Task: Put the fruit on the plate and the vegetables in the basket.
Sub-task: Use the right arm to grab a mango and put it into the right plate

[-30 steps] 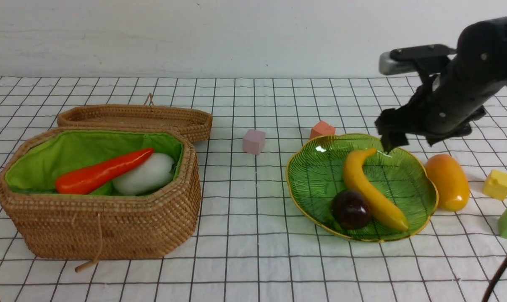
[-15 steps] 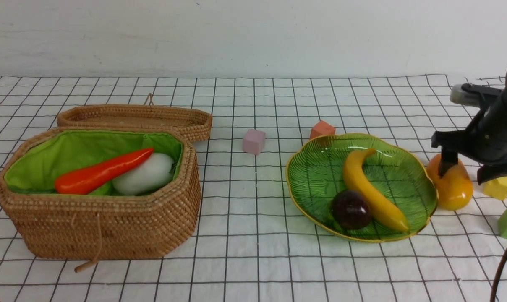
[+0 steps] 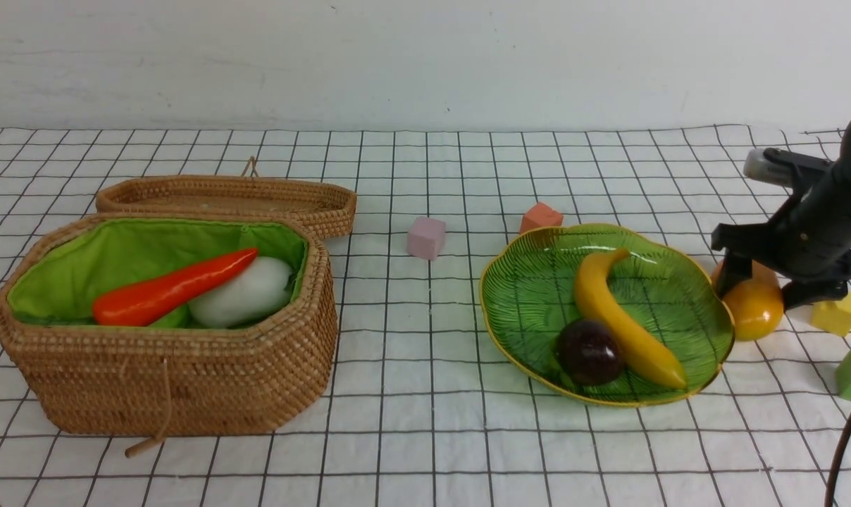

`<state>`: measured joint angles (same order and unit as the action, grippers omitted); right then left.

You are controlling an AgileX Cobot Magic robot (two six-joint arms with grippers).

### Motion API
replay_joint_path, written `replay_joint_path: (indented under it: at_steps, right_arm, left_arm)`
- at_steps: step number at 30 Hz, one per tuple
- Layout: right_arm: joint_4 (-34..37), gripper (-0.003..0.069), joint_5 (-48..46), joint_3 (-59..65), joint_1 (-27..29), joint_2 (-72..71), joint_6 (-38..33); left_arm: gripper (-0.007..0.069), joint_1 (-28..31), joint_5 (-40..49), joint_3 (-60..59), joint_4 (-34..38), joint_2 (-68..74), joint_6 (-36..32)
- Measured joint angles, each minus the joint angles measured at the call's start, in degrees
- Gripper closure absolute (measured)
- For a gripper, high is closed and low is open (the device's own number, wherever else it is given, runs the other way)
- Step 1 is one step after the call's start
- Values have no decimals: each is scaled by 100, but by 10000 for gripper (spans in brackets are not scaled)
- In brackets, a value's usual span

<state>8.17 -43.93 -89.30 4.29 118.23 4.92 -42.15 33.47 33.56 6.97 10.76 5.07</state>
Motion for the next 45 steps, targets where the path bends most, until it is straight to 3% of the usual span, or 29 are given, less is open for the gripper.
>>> replay_joint_path:
  at_steps: [11,19,29,32,38,45]
  right_arm:
    - [67,92,34,-15,40,31,-86]
    - [35,95,-89,-93,40,31,-618]
    - [-648,99,-490,-93,47,-448,-436]
    - [-480,99,-658,-93,34,-686,-427]
    - [709,99,-1176,-93,-548,-1172,-1153]
    - [797,103,-1124,-87,-888,-906,-1114]
  left_arm:
    - [618,0,0,0,5,0,0]
    - [617,0,0,0,5,0,0]
    - [612,0,0,0,16,0,0]
    - [610,0,0,0,5,0,0]
    - [607,0,-6,0,-455,0,150]
    - [605,0,-151,0,-774,0,282]
